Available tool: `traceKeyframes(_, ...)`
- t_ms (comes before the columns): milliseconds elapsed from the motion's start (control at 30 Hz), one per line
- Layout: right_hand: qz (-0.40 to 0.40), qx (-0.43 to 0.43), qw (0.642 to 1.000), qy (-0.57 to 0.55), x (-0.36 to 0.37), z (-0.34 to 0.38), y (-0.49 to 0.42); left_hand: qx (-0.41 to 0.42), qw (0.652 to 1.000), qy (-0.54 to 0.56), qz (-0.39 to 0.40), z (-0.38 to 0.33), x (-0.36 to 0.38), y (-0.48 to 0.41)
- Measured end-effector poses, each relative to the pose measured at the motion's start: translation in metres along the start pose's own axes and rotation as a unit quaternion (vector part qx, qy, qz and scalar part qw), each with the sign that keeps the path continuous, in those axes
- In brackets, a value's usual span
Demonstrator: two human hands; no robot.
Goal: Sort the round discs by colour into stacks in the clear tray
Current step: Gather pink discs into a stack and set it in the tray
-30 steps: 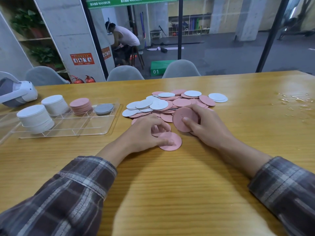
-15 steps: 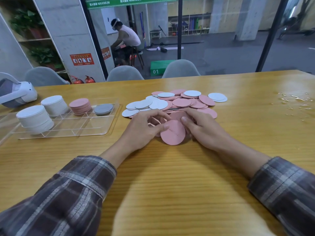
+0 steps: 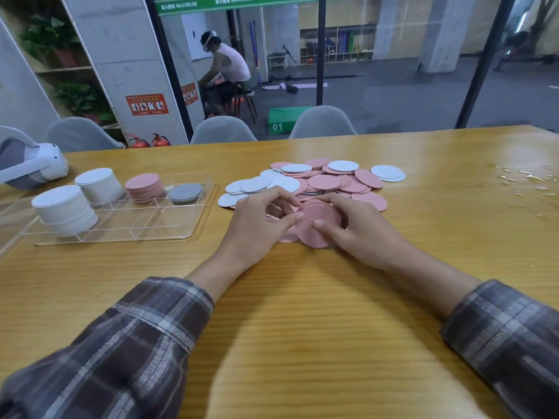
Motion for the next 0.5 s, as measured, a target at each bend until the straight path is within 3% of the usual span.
traceKeyframes(133, -0.019, 0.018, 1.0, 0.015, -0.005, -0.006, -0.003, 0.039, 0.991, -0.115, 0.051, 0.014, -0.004, -0.002)
traceKeyframes(233, -0.034, 0.025, 0.999, 0.025, -0.008, -0.011, -0.004, 0.01, 0.977, -0.179, 0.118, 0.027, -0.004, -0.001)
traceKeyframes(500, -0.055, 0.035, 0.997, 0.051, -0.009, -0.02, -0.008, -0.002, 0.973, -0.175, 0.152, 0.025, -0.001, 0.001)
Point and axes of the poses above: each hand's wrist, its own y-axis away from the middle knuckle, its own x-axis out of the palm, z = x × y, the point moved 6 cm from there along -y, towards the middle knuckle, and after that the axes turned 13 degrees about -z, right-handed, at the moved point
